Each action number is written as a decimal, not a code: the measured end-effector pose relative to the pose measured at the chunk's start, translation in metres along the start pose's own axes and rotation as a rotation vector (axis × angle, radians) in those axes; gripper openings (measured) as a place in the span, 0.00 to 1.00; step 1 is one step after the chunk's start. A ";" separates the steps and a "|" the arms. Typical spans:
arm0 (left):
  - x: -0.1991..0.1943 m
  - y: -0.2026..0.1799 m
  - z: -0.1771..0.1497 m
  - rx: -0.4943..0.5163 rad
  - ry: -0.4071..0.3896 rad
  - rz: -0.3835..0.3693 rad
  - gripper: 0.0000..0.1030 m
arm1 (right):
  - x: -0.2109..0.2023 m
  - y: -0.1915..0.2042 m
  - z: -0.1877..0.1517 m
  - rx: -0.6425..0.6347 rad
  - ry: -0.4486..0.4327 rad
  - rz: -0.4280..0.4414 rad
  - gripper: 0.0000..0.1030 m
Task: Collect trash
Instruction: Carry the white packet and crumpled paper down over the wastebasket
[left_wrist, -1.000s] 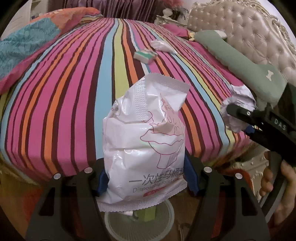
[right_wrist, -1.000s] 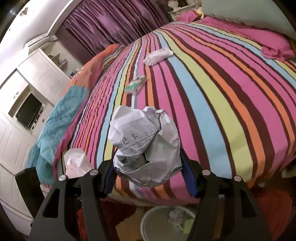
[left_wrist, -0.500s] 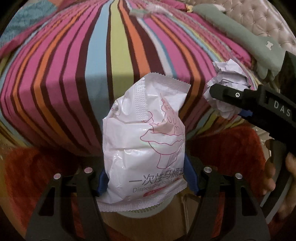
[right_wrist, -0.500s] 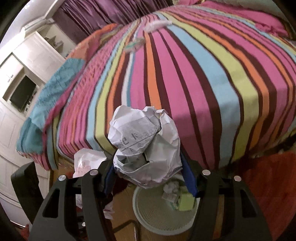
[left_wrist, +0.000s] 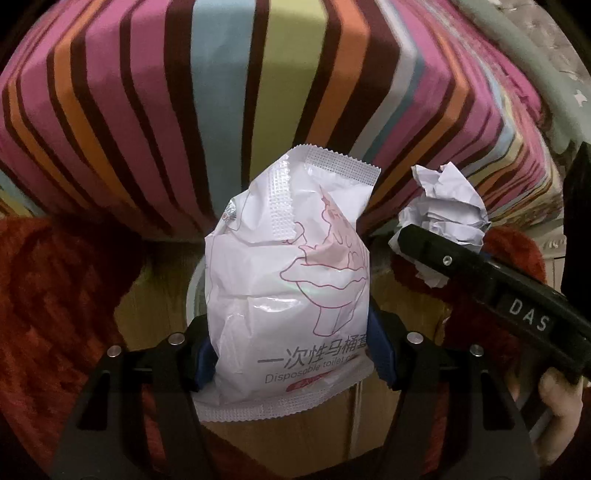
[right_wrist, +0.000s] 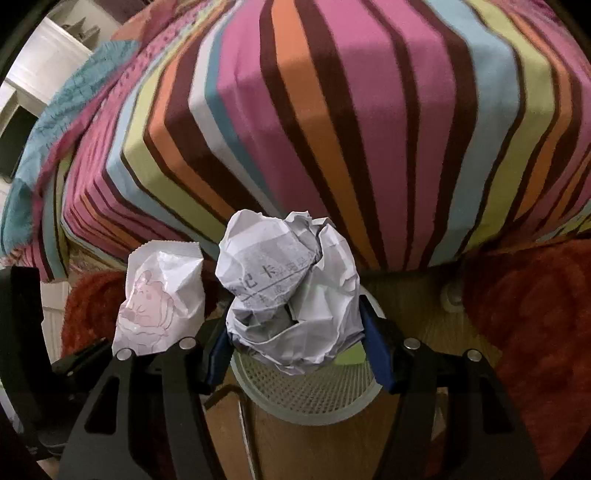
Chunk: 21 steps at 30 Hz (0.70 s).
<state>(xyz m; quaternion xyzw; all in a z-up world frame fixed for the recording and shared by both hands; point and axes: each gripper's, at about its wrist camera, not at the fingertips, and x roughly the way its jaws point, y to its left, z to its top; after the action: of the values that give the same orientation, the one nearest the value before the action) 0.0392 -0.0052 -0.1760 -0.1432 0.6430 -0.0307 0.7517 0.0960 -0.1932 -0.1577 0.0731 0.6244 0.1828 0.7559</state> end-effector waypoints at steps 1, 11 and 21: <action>0.004 0.002 -0.001 -0.009 0.017 0.000 0.63 | 0.002 0.000 -0.001 0.003 0.012 -0.001 0.57; 0.030 0.005 -0.003 -0.028 0.138 0.029 0.63 | 0.034 -0.001 0.003 0.053 0.144 -0.006 0.57; 0.053 0.012 -0.006 -0.050 0.241 0.075 0.63 | 0.059 0.001 -0.004 0.071 0.253 -0.029 0.57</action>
<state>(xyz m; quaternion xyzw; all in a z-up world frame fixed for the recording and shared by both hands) 0.0410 -0.0072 -0.2306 -0.1329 0.7343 -0.0035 0.6657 0.1012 -0.1713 -0.2126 0.0674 0.7217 0.1572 0.6707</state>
